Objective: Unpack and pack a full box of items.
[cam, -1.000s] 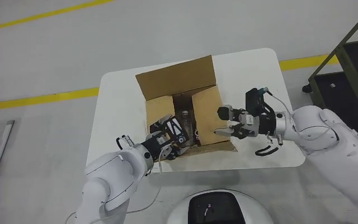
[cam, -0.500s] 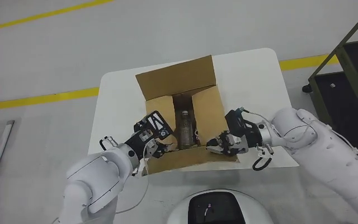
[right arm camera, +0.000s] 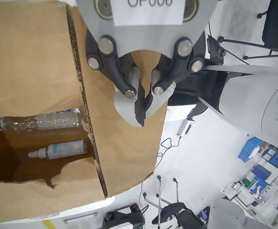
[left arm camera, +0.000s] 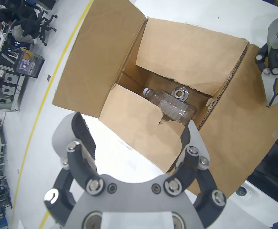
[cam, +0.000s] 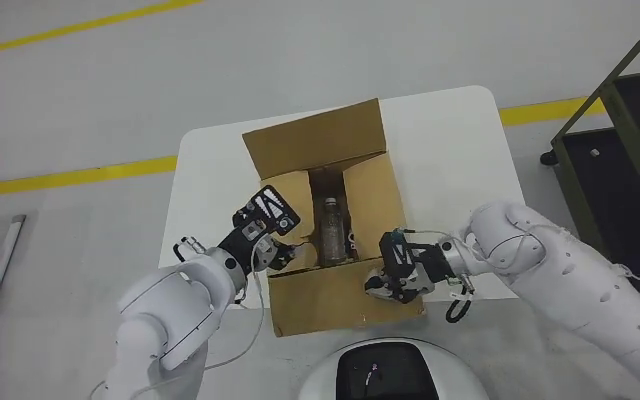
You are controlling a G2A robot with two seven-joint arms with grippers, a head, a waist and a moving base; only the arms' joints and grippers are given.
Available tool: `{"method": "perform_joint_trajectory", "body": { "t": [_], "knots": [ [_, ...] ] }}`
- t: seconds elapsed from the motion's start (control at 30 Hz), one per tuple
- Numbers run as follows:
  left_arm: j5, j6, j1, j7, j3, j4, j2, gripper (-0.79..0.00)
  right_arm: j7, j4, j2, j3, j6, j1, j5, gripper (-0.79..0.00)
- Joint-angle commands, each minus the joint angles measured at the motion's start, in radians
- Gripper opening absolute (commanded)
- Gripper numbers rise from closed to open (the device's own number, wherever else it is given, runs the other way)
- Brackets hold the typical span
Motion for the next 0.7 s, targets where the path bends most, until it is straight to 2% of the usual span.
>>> {"method": "perform_joint_trajectory", "body": {
  "t": [0.0, 0.13, 0.27, 0.37, 0.47, 0.67],
  "knots": [
    [0.009, 0.020, 0.001, 0.010, 0.008, 0.006, 0.000, 0.000, -0.026, 0.001, 0.001, 0.014, 0.007, 0.002, 0.002, -0.785],
    [0.033, 0.054, -0.003, 0.033, 0.025, 0.016, 0.001, 0.000, -0.177, -0.011, 0.013, 0.128, 0.091, -0.024, -0.067, -0.785],
    [0.051, 0.100, -0.013, 0.054, 0.050, 0.038, -0.001, 0.000, -0.334, -0.038, 0.037, 0.286, 0.263, -0.118, -0.197, -0.785],
    [0.079, 0.122, -0.027, 0.066, 0.077, 0.061, -0.002, 0.000, -0.391, -0.057, 0.051, 0.368, 0.389, -0.206, -0.276, -0.785],
    [0.103, 0.142, -0.040, 0.081, 0.108, 0.096, -0.005, 0.000, -0.429, -0.072, 0.057, 0.407, 0.477, -0.281, -0.326, -0.785],
    [0.151, 0.201, -0.050, 0.074, 0.156, 0.166, -0.010, 0.000, -0.461, -0.057, 0.049, 0.373, 0.517, -0.350, -0.352, -0.785]
  ]
}}
